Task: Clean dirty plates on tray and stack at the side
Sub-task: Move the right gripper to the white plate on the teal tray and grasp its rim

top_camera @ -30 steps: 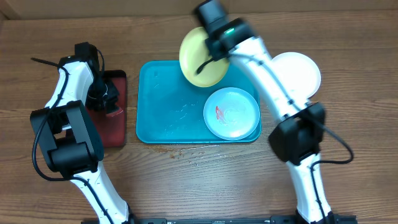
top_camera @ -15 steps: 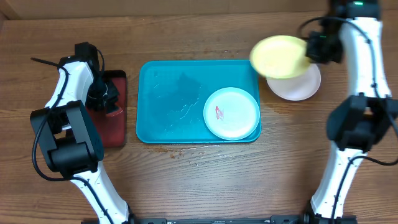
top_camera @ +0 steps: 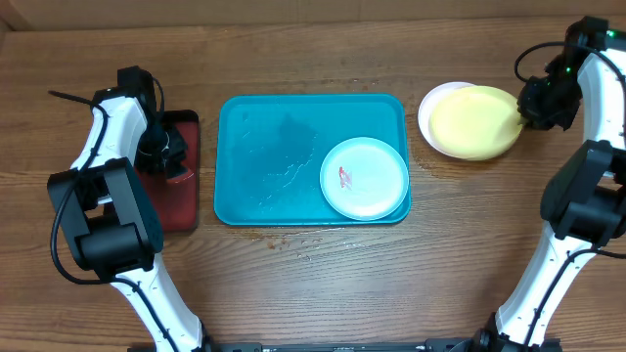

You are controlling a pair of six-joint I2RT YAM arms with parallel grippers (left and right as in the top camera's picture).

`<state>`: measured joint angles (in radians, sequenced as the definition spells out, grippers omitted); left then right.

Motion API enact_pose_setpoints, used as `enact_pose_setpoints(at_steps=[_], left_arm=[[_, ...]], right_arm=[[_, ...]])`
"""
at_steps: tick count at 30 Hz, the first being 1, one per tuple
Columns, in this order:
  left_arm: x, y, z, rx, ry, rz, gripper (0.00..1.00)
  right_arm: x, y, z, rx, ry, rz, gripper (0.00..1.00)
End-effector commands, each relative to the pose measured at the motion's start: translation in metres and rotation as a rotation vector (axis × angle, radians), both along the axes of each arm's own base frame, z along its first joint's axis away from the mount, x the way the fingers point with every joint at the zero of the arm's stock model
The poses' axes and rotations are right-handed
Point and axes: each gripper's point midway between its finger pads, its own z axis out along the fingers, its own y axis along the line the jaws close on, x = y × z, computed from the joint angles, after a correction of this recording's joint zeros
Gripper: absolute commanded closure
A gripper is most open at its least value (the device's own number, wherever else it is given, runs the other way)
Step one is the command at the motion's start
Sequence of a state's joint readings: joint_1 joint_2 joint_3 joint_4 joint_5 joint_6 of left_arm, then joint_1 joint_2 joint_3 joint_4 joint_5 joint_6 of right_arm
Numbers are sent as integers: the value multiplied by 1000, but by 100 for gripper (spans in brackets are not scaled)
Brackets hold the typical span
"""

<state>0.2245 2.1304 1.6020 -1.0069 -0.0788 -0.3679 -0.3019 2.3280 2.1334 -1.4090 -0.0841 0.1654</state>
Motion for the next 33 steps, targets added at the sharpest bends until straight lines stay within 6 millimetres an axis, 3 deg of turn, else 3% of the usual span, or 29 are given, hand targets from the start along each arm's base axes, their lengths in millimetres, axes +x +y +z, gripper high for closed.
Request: enact_pose_setpoints(at_steps=[1, 3, 6, 9, 16, 24, 33], left_arm=[[-5, 2, -1, 3, 11, 13, 64], [-5, 2, -1, 3, 11, 13, 64], [-5, 2, -1, 3, 11, 13, 64], [-5, 2, -1, 3, 11, 13, 64], [-5, 2, -1, 3, 11, 13, 63], [-5, 2, -1, 3, 10, 13, 61], [-3, 3, 0, 4, 4, 13, 61]], right_arm=[[5, 14, 13, 4, -44, 36, 61], [8, 27, 12, 37, -57, 82, 46], [14, 65, 17, 158, -107, 231, 36], [17, 113, 26, 294, -169, 412, 32], [2, 187, 25, 314, -139, 687, 31], [-21, 221, -3, 70, 12, 878, 31], [-41, 257, -25, 61, 47, 995, 31]])
